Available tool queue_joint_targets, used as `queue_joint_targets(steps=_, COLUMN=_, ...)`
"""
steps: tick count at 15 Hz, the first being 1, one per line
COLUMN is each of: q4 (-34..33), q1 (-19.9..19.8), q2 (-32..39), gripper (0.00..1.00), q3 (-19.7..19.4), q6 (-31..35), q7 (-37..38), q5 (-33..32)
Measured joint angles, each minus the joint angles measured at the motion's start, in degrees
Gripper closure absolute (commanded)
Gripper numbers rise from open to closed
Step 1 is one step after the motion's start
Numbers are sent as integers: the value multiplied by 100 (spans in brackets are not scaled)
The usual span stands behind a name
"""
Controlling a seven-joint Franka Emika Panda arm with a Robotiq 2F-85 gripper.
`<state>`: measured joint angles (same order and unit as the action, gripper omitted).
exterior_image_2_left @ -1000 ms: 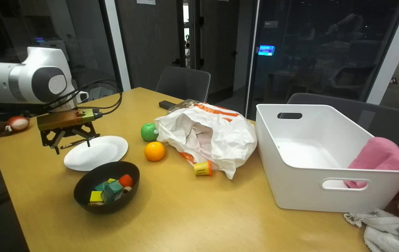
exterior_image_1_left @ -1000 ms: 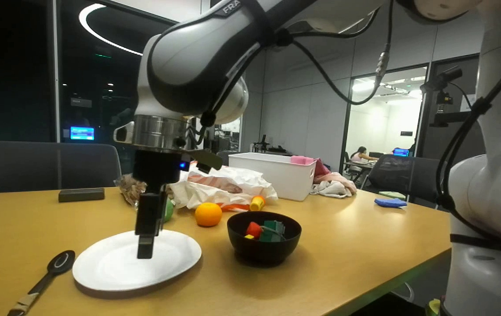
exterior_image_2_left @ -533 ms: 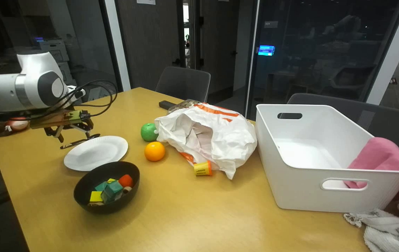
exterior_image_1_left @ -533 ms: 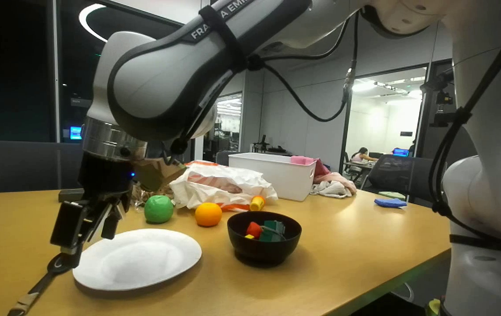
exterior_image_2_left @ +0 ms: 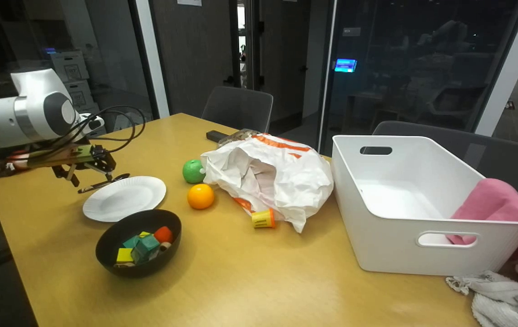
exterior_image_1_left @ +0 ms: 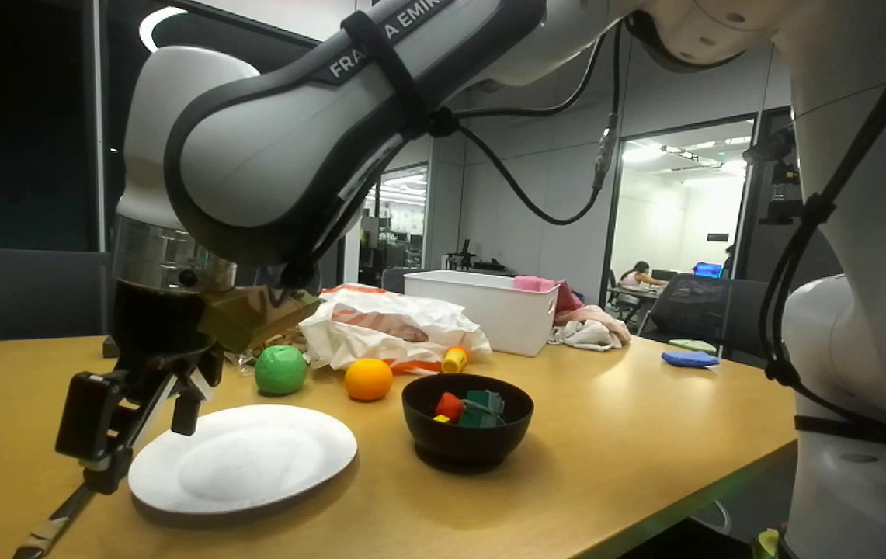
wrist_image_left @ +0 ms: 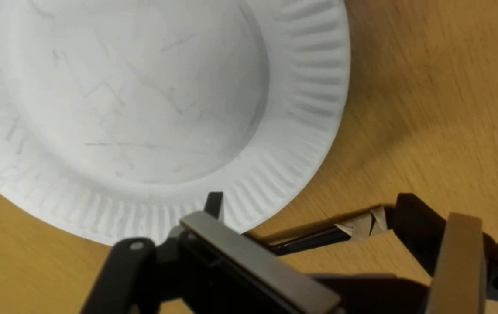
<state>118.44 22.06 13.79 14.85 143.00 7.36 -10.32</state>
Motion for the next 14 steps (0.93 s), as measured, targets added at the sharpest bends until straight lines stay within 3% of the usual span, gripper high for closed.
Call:
queue_joint_targets(steps=4, q4=19, q1=18, q2=85, gripper=0, q3=97, q6=160, q7=79, q5=159)
queue_joint_targets(steps=8, q4=-164, q1=146, q2=237, gripper=0, q3=77, q6=445, q7=629, q5=135)
queue_joint_targets(steps=14, q4=-557, q1=476, q2=715, gripper=0, q3=-459, q6=648, q7=1902, q5=-473)
